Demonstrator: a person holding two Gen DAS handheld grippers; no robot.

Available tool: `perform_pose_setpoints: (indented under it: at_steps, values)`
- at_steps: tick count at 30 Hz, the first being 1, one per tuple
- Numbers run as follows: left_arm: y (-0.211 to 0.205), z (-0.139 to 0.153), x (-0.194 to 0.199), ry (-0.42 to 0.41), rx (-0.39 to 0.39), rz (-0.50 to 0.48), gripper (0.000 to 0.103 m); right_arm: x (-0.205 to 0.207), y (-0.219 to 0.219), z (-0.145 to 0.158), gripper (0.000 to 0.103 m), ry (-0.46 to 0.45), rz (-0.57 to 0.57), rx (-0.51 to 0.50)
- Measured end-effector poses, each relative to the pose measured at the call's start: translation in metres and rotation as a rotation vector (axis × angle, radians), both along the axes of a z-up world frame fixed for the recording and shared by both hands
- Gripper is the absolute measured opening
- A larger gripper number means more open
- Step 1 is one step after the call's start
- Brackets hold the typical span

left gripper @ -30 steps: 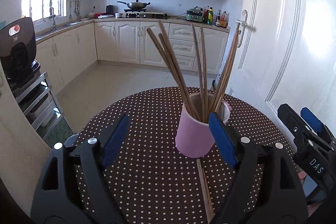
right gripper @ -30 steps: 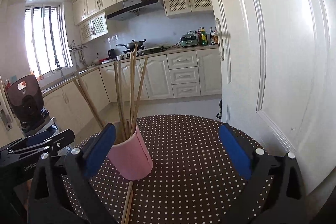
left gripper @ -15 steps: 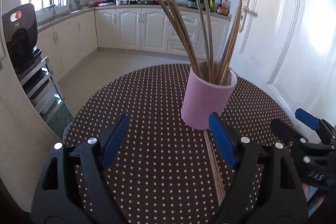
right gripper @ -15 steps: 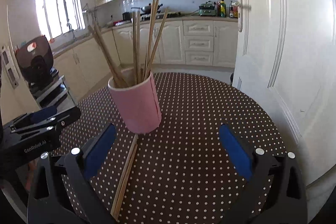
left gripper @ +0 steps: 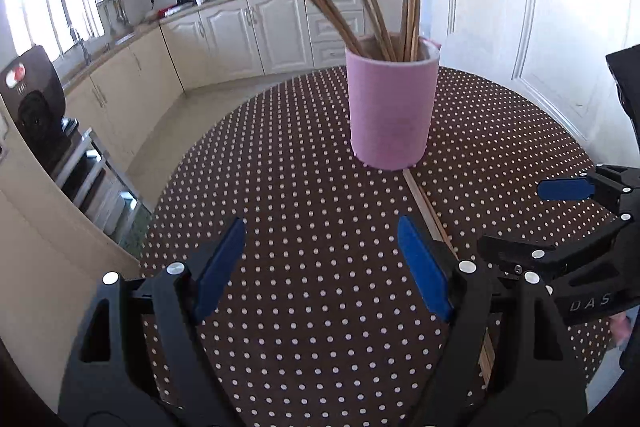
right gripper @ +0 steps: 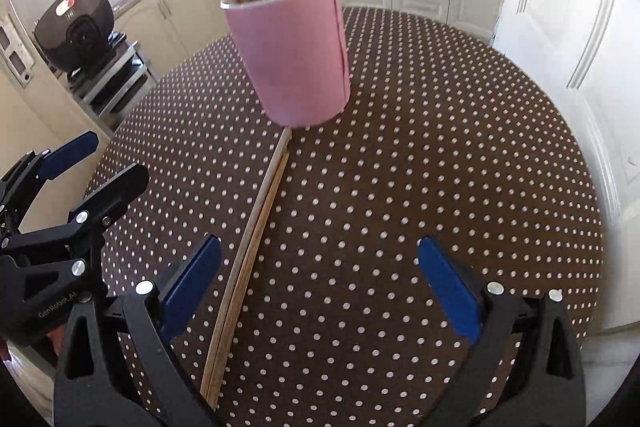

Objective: Organize utensils
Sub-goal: 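Move both open grippers down to the two chopsticks lying beside the cup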

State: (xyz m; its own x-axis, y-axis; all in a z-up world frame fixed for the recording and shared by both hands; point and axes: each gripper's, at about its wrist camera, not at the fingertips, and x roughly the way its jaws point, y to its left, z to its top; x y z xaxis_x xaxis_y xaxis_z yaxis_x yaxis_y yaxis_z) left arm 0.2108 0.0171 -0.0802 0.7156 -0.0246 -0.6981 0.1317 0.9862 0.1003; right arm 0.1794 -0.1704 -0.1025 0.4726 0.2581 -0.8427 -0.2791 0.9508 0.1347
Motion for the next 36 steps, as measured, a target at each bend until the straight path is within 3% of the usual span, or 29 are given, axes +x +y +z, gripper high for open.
perform_pose_setpoints:
  at_steps: [4, 15, 26, 36]
  values:
    - [0.011, -0.003, 0.003, 0.053, -0.066, 0.000, 0.078, 0.004, 0.008, -0.008, 0.095, 0.033, 0.007, -0.053]
    - [0.017, -0.012, -0.006, 0.107, -0.030, -0.015, 0.078, 0.026, 0.024, -0.026, 0.095, 0.148, 0.030, -0.120]
    - [0.026, -0.020, -0.001, 0.204, -0.073, 0.005, 0.078, 0.059, 0.035, -0.029, 0.095, 0.240, 0.041, -0.153]
    - [0.028, -0.023, 0.001, 0.243, -0.110, 0.004, 0.078, 0.064, 0.071, -0.036, 0.094, 0.221, 0.050, -0.238]
